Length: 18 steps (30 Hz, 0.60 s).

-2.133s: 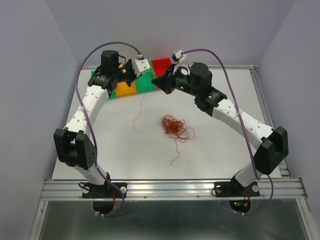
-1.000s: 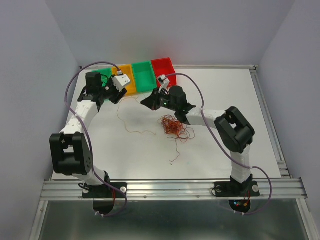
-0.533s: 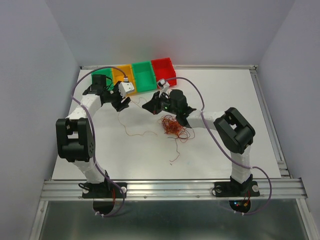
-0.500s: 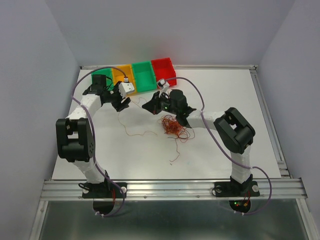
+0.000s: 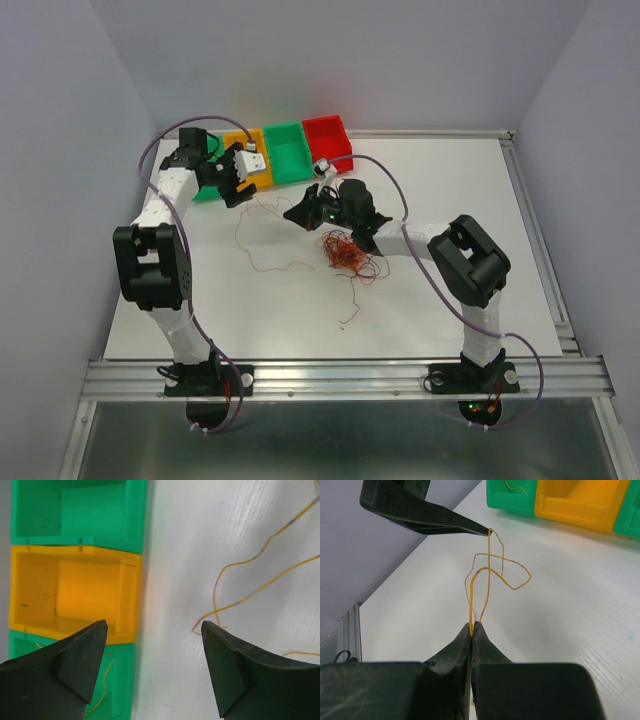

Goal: Untangle the cables

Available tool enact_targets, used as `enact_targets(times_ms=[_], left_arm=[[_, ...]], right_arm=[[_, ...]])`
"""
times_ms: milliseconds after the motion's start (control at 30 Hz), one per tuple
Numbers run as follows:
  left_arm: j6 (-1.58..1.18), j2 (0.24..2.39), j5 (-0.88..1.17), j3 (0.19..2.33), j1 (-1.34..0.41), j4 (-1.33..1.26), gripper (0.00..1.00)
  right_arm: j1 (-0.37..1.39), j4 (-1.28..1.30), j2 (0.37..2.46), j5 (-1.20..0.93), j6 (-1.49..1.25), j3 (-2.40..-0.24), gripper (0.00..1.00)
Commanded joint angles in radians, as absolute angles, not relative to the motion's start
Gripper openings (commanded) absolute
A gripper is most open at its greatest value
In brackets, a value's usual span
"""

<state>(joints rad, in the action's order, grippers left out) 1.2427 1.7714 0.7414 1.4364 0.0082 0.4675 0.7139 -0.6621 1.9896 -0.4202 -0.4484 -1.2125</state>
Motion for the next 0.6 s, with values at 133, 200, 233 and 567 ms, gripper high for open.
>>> enact_targets(times_ms=[133, 200, 233, 567], left_arm=[[1.385, 1.833, 0.802, 1.526, 0.003, 0.652, 0.89], [1.403, 1.836, 0.796, 1.517, -0.026, 0.667, 0.89], [1.413, 1.838, 0.798, 1.517, -0.029, 0.676, 0.89], [1.517, 1.884, 0.784, 1.574, -0.046, 0.868, 0.88]], right_arm=[[0.721, -0.690, 1.930, -0.433, -0.425, -1.244, 0.01], [0.721, -0.684, 1.931, -0.431, -0.419, -1.252, 0.01], [0.721, -0.680, 1.930, -0.431, -0.417, -1.255, 0.01], [0.721, -0.663, 1.925, -0.431, -0.400, -1.270, 0.01]])
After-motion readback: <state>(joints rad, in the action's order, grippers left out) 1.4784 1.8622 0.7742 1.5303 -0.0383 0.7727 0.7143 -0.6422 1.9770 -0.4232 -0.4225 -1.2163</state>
